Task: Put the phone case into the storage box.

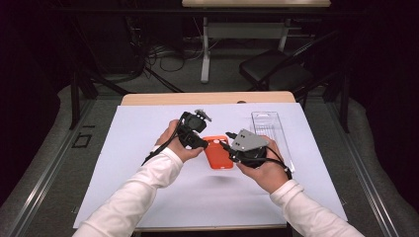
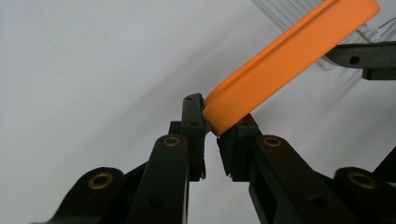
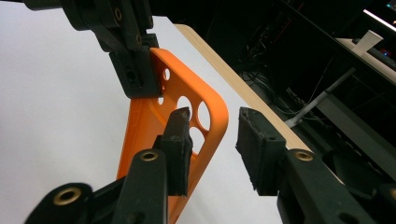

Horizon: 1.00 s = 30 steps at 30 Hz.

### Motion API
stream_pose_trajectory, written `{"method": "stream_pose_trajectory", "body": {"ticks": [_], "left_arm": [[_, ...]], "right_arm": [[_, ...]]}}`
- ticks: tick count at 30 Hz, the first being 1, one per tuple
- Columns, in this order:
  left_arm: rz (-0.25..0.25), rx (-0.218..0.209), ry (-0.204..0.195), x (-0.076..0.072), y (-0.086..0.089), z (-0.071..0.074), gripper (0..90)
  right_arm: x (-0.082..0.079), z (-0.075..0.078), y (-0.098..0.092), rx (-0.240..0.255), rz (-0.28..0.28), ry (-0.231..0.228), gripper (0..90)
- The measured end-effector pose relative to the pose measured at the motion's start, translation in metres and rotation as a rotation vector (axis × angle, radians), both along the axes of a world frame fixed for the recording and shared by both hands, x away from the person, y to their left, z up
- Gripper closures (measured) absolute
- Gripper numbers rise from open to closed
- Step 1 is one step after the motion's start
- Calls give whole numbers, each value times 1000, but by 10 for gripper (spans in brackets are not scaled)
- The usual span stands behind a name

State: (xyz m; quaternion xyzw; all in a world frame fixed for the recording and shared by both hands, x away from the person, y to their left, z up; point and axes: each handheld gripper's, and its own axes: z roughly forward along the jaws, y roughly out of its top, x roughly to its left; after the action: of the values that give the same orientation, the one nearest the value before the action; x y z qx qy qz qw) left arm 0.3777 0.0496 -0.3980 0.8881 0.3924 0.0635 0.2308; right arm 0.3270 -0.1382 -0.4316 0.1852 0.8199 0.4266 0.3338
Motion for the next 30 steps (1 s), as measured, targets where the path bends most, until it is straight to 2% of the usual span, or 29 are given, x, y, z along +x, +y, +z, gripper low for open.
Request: {"method": "stream_pose_trajectory", "body": {"ticks": [22,30], "left_arm": [[-3,5,14,-1,-2,-2,808],[-4,-2,18,-1,-4,-3,807]], "right_arm": [[-2,3,6,-70,4,-25,757],[-2,3,5,-79,-3,-30,784]]}}
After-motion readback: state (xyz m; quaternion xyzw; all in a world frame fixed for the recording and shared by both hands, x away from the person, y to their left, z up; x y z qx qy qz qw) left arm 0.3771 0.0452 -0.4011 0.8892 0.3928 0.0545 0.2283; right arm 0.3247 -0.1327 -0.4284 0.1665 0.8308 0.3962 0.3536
